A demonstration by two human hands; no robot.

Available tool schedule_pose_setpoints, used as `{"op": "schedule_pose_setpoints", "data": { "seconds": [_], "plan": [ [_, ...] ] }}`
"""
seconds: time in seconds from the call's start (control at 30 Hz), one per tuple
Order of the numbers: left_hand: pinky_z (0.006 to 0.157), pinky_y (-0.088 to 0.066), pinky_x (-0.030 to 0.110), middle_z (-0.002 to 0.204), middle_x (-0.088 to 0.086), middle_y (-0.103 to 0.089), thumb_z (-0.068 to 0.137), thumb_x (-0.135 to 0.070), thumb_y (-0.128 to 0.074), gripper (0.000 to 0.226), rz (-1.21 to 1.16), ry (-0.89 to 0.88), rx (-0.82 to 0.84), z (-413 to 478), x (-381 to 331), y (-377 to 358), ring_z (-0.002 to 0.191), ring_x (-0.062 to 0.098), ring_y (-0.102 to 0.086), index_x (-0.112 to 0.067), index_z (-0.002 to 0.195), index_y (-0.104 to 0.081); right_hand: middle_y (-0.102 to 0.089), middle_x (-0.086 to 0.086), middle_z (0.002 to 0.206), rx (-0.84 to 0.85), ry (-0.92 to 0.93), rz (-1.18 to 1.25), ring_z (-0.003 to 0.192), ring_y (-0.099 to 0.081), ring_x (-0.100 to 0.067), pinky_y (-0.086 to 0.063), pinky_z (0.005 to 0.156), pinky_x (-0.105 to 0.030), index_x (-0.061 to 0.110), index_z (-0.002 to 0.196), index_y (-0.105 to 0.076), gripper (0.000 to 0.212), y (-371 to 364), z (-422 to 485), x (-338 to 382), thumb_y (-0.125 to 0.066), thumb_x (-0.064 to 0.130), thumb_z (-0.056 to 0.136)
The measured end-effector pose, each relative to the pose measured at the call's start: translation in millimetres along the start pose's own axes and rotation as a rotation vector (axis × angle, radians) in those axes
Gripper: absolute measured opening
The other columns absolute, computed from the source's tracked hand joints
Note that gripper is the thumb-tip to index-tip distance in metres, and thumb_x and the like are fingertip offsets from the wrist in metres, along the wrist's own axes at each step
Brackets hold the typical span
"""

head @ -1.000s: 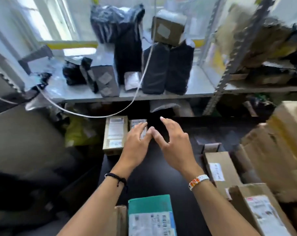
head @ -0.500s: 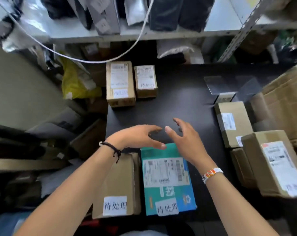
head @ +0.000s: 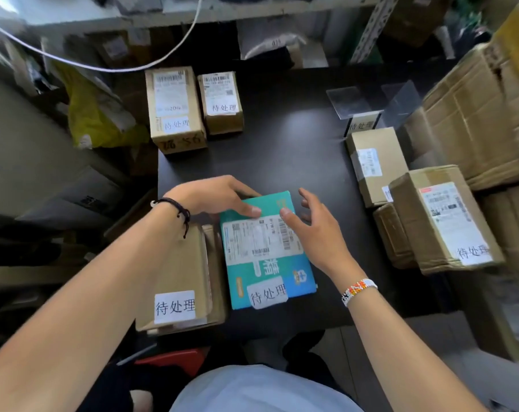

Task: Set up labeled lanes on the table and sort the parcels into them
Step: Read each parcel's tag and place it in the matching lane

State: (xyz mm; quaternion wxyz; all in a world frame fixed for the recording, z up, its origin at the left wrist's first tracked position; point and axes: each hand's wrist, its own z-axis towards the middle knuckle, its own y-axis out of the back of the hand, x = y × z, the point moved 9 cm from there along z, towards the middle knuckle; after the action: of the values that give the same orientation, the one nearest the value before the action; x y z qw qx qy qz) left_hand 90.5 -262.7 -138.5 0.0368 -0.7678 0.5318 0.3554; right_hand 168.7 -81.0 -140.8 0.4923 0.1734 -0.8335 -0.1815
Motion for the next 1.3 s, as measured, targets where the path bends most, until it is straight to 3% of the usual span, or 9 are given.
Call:
{"op": "schedule_pose_setpoints", "data": {
  "seconds": [0.13, 0.27, 0.37, 0.53, 0.67, 0.83, 0.93, 1.1, 1.3],
  "plan": [
    [0.078, -0.067, 0.041, 0.102, -0.008, -0.081, 0.094, -0.037, -0.074, 0.033, -0.066, -0.004, -0.062, 9.3, 2.0, 16.0, 0.094, 0.012, -0.079, -0.039, 0.127, -0.070, -0.052, 0.007, 0.148, 0.039, -0.129, 0.256, 0.113, -0.069, -0.012, -0.061, 0.075, -0.025, 0.034, 0.158, -0.037, 0.068, -2.0, -7.3, -16.0, -0.067, 0.050, 0.098],
    [0.077, -0.066, 0.037, 0.094, -0.009, -0.081, 0.096, -0.046, -0.069, 0.023, -0.118, -0.043, -0.204, 13.4, 3.6, 33.1, 0.091, 0.012, -0.079, -0.035, 0.116, -0.075, -0.076, 0.006, 0.119, 0.196, -0.326, 0.488, 0.108, -0.075, -0.018, -0.055, 0.101, -0.059, 0.033, 0.137, -0.059, 0.061, -25.9, -15.3, -36.8, -0.059, 0.073, 0.091],
    [0.081, -0.064, 0.032, 0.088, -0.011, -0.081, 0.098, -0.056, -0.062, 0.032, -0.091, -0.053, -0.280, 17.7, 4.6, 37.8, 0.086, 0.008, -0.078, -0.031, 0.110, -0.078, -0.078, 0.005, 0.116, 0.283, -0.421, 0.524, 0.114, -0.072, -0.026, -0.051, 0.101, -0.066, 0.042, 0.122, -0.070, 0.066, -37.0, -16.3, -44.8, -0.057, 0.088, 0.077],
    [0.073, -0.060, 0.024, 0.085, -0.011, -0.080, 0.100, -0.060, -0.057, 0.039, -0.032, -0.043, -0.297, 22.6, 1.1, 40.9, 0.076, 0.002, -0.077, -0.028, 0.106, -0.079, -0.076, -0.005, 0.125, 0.391, -0.463, 0.628, 0.119, -0.070, -0.036, -0.048, 0.103, -0.069, 0.036, 0.124, -0.071, 0.077, -47.5, -7.3, -43.5, -0.064, 0.089, 0.069],
    [0.072, -0.055, 0.023, 0.087, -0.012, -0.080, 0.100, -0.057, -0.059, 0.033, -0.122, -0.100, -0.351, 17.3, -9.9, 50.2, 0.082, 0.005, -0.077, -0.030, 0.102, -0.080, -0.075, -0.009, 0.126, 0.327, -0.369, 0.593, 0.119, -0.070, -0.037, -0.045, 0.109, -0.068, 0.031, 0.127, -0.069, 0.076, -35.1, 5.6, -28.3, -0.068, 0.081, 0.070],
    [0.101, -0.049, 0.038, 0.103, -0.008, -0.080, 0.101, -0.056, -0.058, 0.038, -0.464, -0.281, -0.383, -2.0, -26.9, 72.5, 0.104, 0.012, -0.074, -0.025, 0.114, -0.075, -0.067, -0.015, 0.140, 0.264, -0.106, 0.688, 0.129, -0.063, -0.041, -0.042, 0.115, -0.065, 0.017, 0.143, -0.060, 0.066, 11.0, 22.4, 13.3, -0.061, 0.058, 0.091],
    [0.110, -0.048, 0.055, 0.120, 0.006, -0.077, 0.092, -0.067, -0.060, 0.059, -0.648, -0.342, -0.265, -8.1, -43.0, 80.5, 0.115, 0.027, -0.072, -0.021, 0.126, -0.070, -0.064, -0.019, 0.140, 0.286, 0.048, 0.739, 0.127, -0.063, -0.039, -0.051, 0.106, -0.054, 0.010, 0.139, -0.059, 0.055, 41.7, 25.9, 56.6, -0.055, 0.043, 0.097],
    [0.116, -0.037, 0.068, 0.142, 0.030, -0.058, 0.089, -0.062, -0.063, 0.073, -0.759, -0.537, -0.214, -24.5, -97.3, 103.0, 0.131, 0.048, -0.058, -0.011, 0.142, -0.060, -0.062, -0.022, 0.140, 0.223, 0.189, 0.738, 0.127, -0.061, -0.043, -0.044, 0.109, -0.062, 0.005, 0.141, -0.054, 0.057, 84.9, 32.3, 106.3, -0.055, 0.041, 0.096],
    [0.117, -0.035, 0.067, 0.146, 0.017, -0.060, 0.087, -0.064, -0.065, 0.076, -0.776, -0.648, -0.261, -39.3, -151.9, 119.8, 0.136, 0.040, -0.056, -0.018, 0.147, -0.056, -0.066, -0.016, 0.137, 0.247, 0.262, 0.879, 0.125, -0.064, -0.037, -0.051, 0.104, -0.052, 0.014, 0.140, -0.059, 0.048, 122.1, 23.5, 139.0, -0.041, 0.038, 0.103]
  ]
}}
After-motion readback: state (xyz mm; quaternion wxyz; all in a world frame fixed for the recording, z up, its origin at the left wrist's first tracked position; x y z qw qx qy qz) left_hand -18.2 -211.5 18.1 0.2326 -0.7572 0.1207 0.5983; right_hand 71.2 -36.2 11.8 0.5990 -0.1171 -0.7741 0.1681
